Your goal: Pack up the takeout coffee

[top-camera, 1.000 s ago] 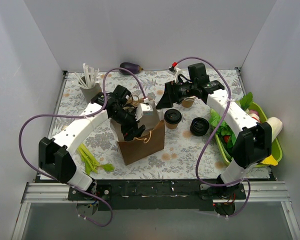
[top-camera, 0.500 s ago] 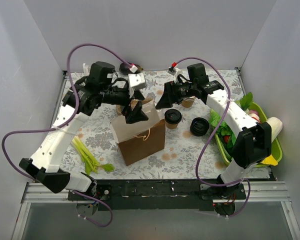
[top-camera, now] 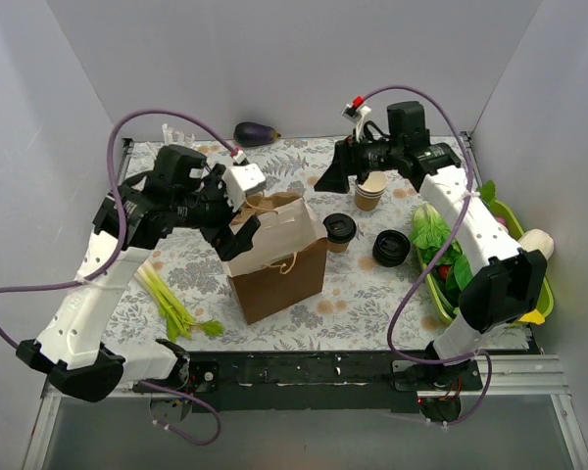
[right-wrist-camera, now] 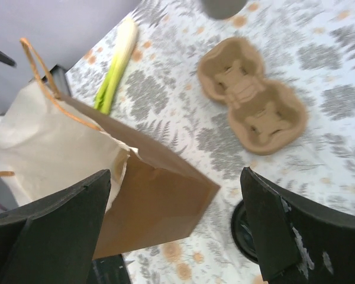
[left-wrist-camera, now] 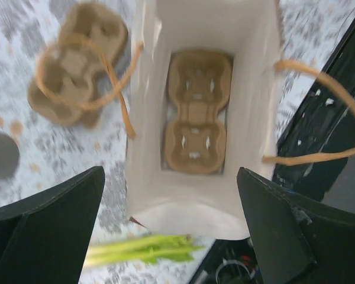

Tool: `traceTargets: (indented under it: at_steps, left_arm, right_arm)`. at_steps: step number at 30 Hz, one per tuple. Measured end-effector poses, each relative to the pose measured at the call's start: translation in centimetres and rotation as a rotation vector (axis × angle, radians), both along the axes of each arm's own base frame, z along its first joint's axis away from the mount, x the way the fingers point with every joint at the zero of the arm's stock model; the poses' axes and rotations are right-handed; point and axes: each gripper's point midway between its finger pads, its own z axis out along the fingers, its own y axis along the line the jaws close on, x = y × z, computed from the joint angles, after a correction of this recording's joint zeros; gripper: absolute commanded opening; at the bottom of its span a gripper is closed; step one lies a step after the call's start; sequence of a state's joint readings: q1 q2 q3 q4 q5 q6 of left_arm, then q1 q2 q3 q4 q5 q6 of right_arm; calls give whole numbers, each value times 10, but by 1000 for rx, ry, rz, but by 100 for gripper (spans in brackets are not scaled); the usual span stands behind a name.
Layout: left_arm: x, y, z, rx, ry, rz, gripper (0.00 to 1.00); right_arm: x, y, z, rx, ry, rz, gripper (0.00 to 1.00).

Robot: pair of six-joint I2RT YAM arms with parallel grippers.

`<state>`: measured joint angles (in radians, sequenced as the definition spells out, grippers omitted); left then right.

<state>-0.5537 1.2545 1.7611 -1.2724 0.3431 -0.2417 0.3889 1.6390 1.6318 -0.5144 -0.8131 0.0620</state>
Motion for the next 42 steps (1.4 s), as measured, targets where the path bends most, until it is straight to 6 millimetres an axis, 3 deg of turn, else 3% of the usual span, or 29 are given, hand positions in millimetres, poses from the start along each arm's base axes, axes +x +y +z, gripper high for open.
traceTargets:
  at_steps: [3,6,10,15,17,18,21,23,24,27,34,42]
  left_arm:
    - [-3,13,-41,88,87,53,93]
    - [5,17,-62,128,135,93,89]
    - [31,13,-69,123,124,129,86]
    - [42,7,-65,89,94,127,77]
    - [42,5,-64,81,90,125,68]
    - [43,5,-66,78,88,126,58]
    - [36,7,-81,91,128,124,45]
    - [30,7,-91,97,166,113,18]
    - [27,6,-93,97,185,111,11]
    - [25,3,-93,90,207,95,1]
    - [25,-11,-66,64,234,20,0]
    - [-5,-16,-54,10,288,-62,0]
  right_arm:
    - [13,-17,13,-15,-81,-48,98]
    - [26,-33,13,-44,-127,-89,98]
    - [28,-44,2,-91,-139,-88,97]
    - [21,-51,-11,-148,-153,-59,95]
    - [18,-55,-17,-178,-160,-52,90]
    - [15,-57,-20,-190,-157,-43,88]
    - [6,-57,-25,-195,-152,5,81]
    - [-3,-56,-27,-188,-146,53,81]
    - [-7,-56,-28,-186,-143,73,81]
    - [-12,-58,-32,-197,-147,103,80]
    - [-19,-57,-40,-189,-128,140,79]
    - [-18,-55,-44,-186,-110,138,79]
